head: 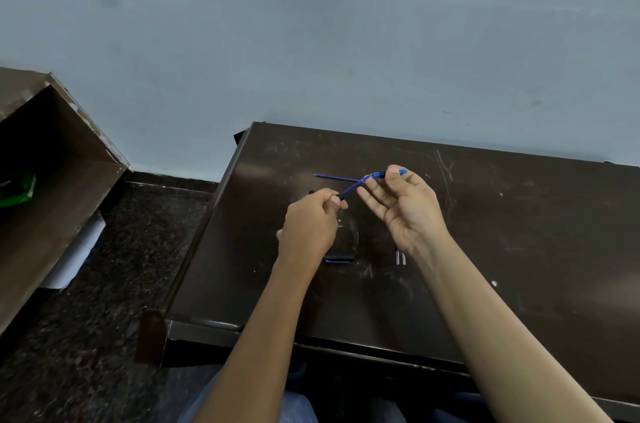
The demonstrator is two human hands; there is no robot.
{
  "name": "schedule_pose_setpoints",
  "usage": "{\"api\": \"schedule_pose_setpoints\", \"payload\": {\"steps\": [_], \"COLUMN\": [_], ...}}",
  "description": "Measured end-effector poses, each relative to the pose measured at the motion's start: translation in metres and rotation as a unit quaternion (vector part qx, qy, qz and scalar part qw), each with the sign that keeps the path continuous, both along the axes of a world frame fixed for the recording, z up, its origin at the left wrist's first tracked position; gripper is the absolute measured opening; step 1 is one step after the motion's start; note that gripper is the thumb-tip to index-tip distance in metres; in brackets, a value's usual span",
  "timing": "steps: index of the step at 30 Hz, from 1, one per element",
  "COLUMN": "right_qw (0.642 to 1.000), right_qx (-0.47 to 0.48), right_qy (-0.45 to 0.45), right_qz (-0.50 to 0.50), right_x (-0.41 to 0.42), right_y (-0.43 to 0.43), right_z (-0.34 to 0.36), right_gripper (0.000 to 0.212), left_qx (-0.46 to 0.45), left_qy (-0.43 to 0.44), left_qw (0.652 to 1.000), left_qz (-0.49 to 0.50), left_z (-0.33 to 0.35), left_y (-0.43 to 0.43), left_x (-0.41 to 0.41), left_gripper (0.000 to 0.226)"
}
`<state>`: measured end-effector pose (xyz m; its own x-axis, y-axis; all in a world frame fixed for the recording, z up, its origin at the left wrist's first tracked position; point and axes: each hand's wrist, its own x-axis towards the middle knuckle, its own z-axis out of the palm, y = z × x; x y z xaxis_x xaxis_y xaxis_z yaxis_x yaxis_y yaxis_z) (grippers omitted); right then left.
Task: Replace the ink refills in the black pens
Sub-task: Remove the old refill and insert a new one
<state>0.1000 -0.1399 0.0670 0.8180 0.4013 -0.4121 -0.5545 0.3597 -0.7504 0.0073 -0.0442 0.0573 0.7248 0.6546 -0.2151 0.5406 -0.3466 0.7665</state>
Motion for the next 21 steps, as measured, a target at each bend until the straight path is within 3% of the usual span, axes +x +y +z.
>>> {"api": "schedule_pose_setpoints", "payload": {"steps": [12, 18, 21], "right_qw": [0.999, 0.983, 0.977], "right_qx": [-0.043, -0.138, -0.162], "right_qy": [-0.009, -0.099, -0.101], "right_qz": [-0.009, 0.064, 0.098], "right_x": [-0.001, 0.0, -0.001], "right_y": [0.002, -0.003, -0.003], "right_z": [0.001, -0.005, -0.009], "right_gripper": [0.004, 0.006, 0.007], "left_qx": [0.003, 0.012, 0.022], "left_qy": [-0.011, -0.017, -0.024], "left_qw": [1.0, 0.999, 0.998], "left_qz": [-0.009, -0.027, -0.045], "left_z": [0.0, -0.003, -0.001], "left_y": [-0.002, -0.001, -0.001], "left_x": [0.0, 0.001, 0.0], "left_gripper": [0.024, 0.023, 0.025]}}
